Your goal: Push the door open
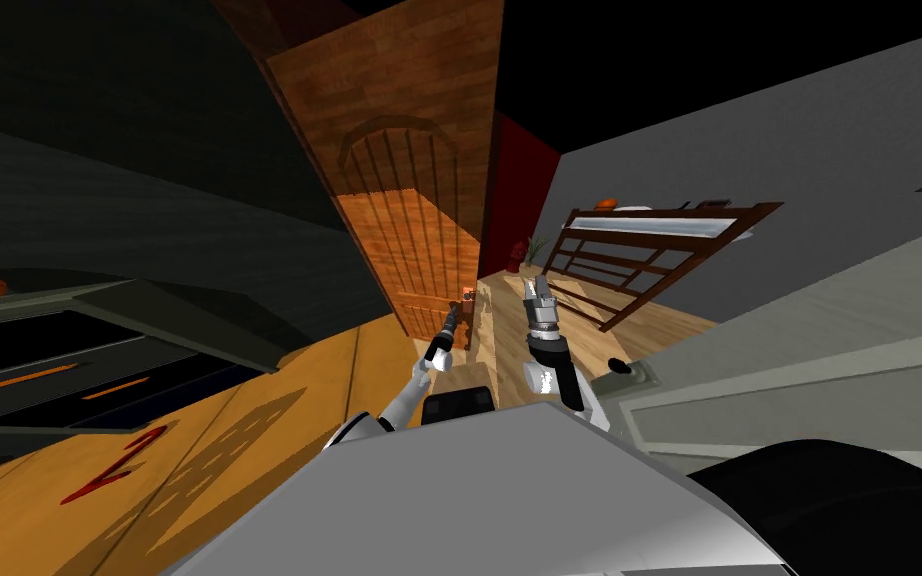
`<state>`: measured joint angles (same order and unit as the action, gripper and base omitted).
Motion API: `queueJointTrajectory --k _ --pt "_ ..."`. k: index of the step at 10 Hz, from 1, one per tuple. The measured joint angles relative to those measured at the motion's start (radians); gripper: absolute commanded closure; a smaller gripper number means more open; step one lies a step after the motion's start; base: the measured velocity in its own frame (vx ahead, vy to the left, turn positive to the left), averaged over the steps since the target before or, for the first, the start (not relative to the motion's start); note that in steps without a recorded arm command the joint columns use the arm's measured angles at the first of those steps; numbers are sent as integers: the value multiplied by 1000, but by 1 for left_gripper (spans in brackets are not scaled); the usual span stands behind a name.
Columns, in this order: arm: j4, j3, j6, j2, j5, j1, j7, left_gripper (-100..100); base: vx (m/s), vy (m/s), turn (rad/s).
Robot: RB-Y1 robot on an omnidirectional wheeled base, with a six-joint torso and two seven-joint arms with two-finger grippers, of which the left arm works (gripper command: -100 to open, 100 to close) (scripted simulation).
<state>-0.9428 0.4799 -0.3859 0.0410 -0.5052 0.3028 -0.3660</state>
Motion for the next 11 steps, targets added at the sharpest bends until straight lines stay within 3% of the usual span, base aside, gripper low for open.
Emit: queueJointTrajectory --k 2,3,6,7,9,11 --pt "0 0 1 1 -1 0 0 -100 40 -44 -11" --pt "-28 -7 16 -17 0 -12 -8 -100 133 -35 1" --pt "10 -10 1 -56 0 11 5 -100 215 -91 -27" --pt "14 -14 -1 -60 1 12 5 -100 220 -94 -25" --pt "21 -19 -4 -53 3 15 6 -100 194 -130 -29" --pt "8 -30 6 -22 5 11 1 -100 147 -81 -13"
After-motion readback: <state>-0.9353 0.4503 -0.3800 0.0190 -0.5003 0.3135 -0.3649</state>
